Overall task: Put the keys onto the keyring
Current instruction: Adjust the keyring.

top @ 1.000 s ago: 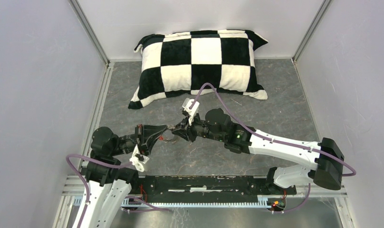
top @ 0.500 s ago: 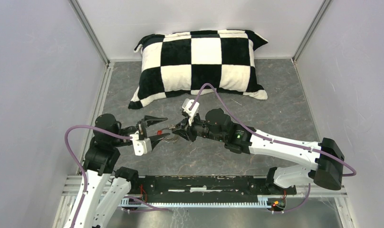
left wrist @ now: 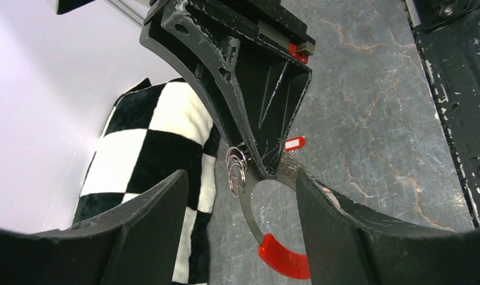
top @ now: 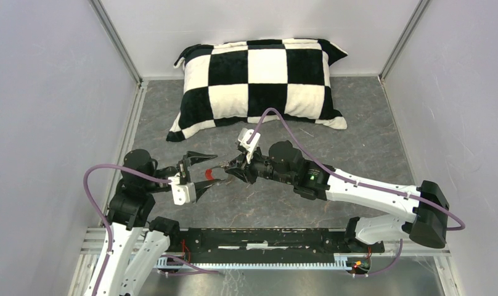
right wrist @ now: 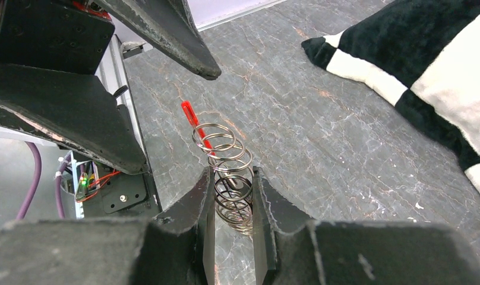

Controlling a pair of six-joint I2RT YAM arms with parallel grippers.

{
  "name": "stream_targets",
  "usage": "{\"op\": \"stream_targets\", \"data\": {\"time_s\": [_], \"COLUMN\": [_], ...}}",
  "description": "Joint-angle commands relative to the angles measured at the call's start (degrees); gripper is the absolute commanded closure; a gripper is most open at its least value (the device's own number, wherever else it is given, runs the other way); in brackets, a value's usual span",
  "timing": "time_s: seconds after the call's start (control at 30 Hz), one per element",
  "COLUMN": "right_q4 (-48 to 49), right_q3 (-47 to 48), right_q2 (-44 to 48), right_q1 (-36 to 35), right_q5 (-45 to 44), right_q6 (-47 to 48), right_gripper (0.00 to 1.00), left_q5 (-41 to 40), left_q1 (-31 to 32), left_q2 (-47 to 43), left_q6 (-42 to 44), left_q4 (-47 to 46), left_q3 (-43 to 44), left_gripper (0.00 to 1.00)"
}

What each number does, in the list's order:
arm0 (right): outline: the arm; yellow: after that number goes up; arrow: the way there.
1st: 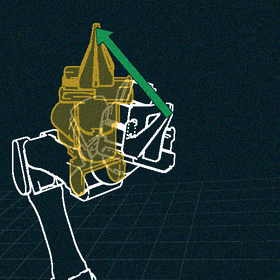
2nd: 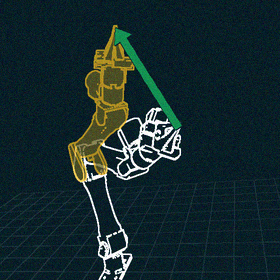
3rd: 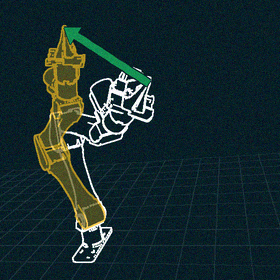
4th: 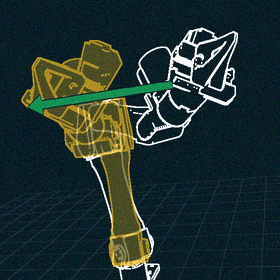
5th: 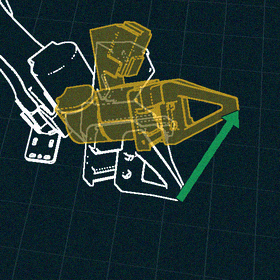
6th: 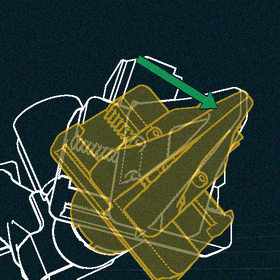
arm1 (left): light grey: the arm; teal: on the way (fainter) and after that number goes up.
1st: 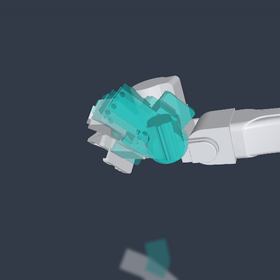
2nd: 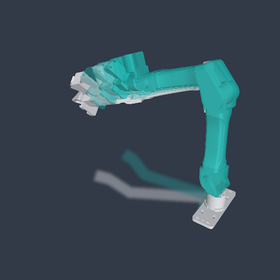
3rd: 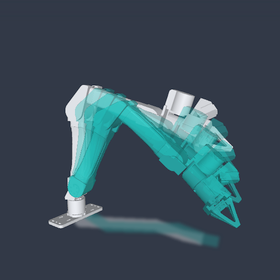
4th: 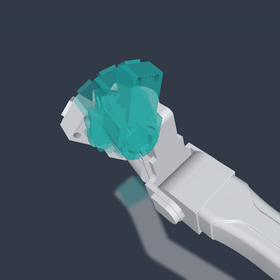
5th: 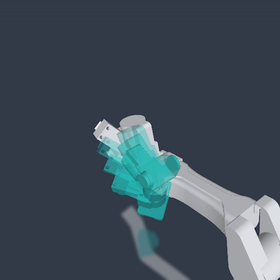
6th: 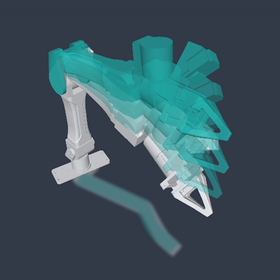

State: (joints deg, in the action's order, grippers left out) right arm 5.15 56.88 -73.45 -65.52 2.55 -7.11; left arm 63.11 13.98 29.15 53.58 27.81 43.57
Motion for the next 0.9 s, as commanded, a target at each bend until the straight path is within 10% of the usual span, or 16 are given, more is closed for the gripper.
{"op": "stream_targets", "data": {"time_s": [0.0,0.5,0.87], "right_q4": [2.6,3.2,2.8], "right_q3": [1.8,0.7,1.7], "right_q2": [1.7,1.9,1.2], "right_q1": [-0.2,-0.2,-0.2], "right_q5": [-0.2,0.2,0.5], "right_q6": [1.3,1.7,1.2], "right_gripper": [1.00,1.00,1.00], "left_q5": [0.6,2.1,3.5], "left_q1": [0.0,0.0,0.0], "left_q2": [1.2,3.4,1.5], "left_q6": [2.8,11.9,0.3], "left_q4": [3.5,10.2,-2.4], "left_q3": [2.1,3.1,0.8], "left_gripper": [0.23,0.21,0.48]}}
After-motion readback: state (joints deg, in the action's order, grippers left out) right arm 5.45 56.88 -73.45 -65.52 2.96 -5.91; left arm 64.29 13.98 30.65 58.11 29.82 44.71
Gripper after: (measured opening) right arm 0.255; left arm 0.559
